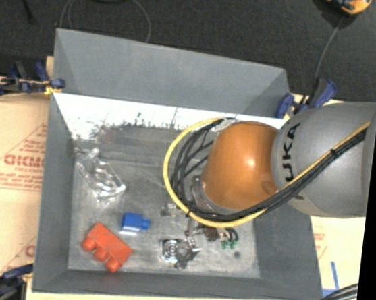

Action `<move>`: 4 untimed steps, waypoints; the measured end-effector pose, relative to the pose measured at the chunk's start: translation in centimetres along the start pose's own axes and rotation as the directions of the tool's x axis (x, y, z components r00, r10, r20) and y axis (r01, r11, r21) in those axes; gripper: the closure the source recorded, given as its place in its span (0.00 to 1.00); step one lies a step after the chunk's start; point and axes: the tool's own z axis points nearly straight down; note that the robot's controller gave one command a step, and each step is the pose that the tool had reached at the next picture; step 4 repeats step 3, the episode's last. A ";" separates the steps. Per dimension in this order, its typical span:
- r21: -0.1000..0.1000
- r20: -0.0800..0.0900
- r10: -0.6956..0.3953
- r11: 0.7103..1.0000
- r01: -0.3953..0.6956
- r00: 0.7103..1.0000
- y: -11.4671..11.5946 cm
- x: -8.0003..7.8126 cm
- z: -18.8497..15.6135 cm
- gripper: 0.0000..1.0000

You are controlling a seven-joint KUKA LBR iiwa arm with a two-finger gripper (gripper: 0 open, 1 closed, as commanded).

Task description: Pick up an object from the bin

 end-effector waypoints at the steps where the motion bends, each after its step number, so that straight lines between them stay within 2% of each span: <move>1: 0.002 0.007 0.034 0.999 -0.034 0.999 -2.3 -0.4 7.8 0.00; 2: 0.004 0.014 0.032 0.999 -0.032 0.999 -2.3 -0.6 7.3 1.00; 3: 0.006 0.012 0.006 1.000 -0.006 1.000 -3.3 0.2 -13.1 1.00; 4: 0.006 0.012 0.006 1.000 -0.006 1.000 -3.3 0.2 -13.1 1.00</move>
Offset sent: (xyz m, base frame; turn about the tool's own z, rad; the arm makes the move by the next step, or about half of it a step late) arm 0.0081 -0.0207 -0.0760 0.0310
